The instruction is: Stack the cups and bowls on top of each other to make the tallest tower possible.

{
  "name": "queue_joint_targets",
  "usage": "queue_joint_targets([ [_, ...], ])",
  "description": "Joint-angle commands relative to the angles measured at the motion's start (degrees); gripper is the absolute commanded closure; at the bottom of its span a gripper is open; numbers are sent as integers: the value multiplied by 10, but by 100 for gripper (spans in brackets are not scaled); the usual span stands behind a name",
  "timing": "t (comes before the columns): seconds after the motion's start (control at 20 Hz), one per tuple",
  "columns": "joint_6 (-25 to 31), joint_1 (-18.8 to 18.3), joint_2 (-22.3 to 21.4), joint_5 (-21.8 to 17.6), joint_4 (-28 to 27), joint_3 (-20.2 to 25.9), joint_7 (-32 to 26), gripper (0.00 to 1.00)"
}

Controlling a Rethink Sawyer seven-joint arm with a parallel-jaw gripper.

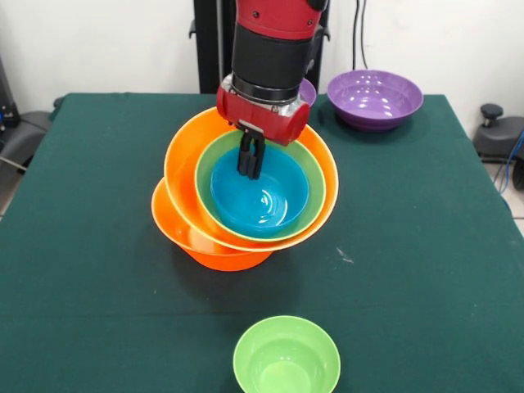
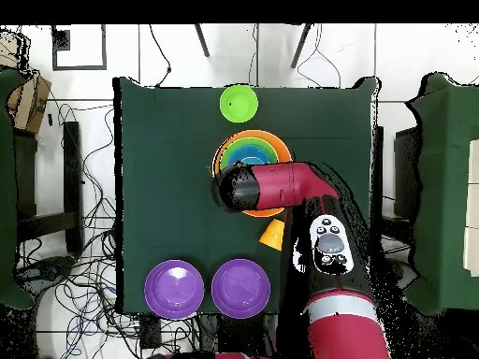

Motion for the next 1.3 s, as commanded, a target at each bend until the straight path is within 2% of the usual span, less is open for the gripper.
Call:
queue_joint_targets([
  [0.05,-29,-12,27,-53,14,40,-80,100],
  [0.5,-13,-26,-9,-50,45,44,-99,100],
  [0.8,-6,-37,-10,-51,47,52,-111,100],
  [0.9,-10,-43,-25,-54,68,52,-113,100],
  [1.3,1,-47,-19,-59,50,58,-117,100],
])
